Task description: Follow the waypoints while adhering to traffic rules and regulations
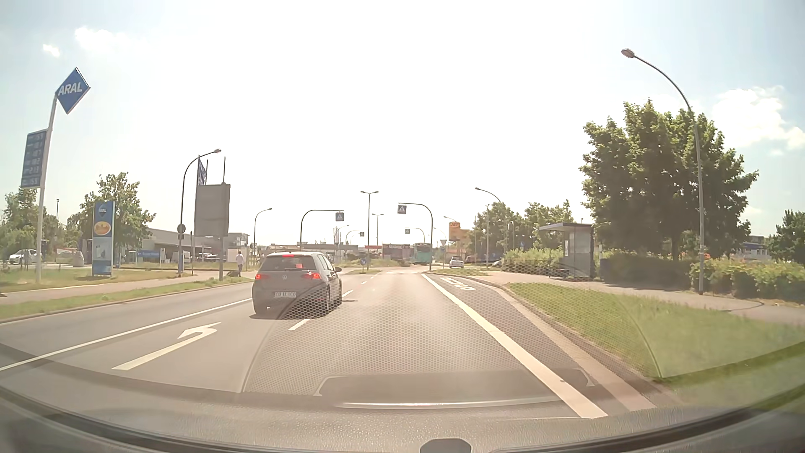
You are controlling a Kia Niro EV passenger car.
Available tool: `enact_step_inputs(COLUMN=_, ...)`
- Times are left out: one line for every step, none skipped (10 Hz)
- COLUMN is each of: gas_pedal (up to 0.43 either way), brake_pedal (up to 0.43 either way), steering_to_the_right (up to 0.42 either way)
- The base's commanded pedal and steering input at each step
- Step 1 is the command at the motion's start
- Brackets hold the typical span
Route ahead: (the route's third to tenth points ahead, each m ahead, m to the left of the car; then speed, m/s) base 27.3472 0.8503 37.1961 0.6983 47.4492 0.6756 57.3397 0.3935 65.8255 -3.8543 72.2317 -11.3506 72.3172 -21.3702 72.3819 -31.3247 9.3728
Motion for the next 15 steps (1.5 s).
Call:
enact_step_inputs(gas_pedal=0.087, brake_pedal=0.000, steering_to_the_right=0.007)
enact_step_inputs(gas_pedal=0.087, brake_pedal=0.000, steering_to_the_right=0.008)
enact_step_inputs(gas_pedal=0.087, brake_pedal=0.000, steering_to_the_right=0.009)
enact_step_inputs(gas_pedal=0.087, brake_pedal=0.000, steering_to_the_right=0.010)
enact_step_inputs(gas_pedal=0.087, brake_pedal=0.000, steering_to_the_right=0.010)
enact_step_inputs(gas_pedal=0.087, brake_pedal=0.000, steering_to_the_right=0.010)
enact_step_inputs(gas_pedal=0.087, brake_pedal=0.000, steering_to_the_right=0.010)
enact_step_inputs(gas_pedal=0.087, brake_pedal=0.000, steering_to_the_right=0.010)
enact_step_inputs(gas_pedal=0.087, brake_pedal=0.000, steering_to_the_right=0.009)
enact_step_inputs(gas_pedal=0.087, brake_pedal=0.000, steering_to_the_right=0.007)
enact_step_inputs(gas_pedal=0.087, brake_pedal=0.000, steering_to_the_right=0.005)
enact_step_inputs(gas_pedal=0.087, brake_pedal=0.000, steering_to_the_right=0.004)
enact_step_inputs(gas_pedal=0.079, brake_pedal=0.000, steering_to_the_right=0.004)
enact_step_inputs(gas_pedal=0.079, brake_pedal=0.000, steering_to_the_right=0.004)
enact_step_inputs(gas_pedal=0.067, brake_pedal=0.000, steering_to_the_right=0.004)
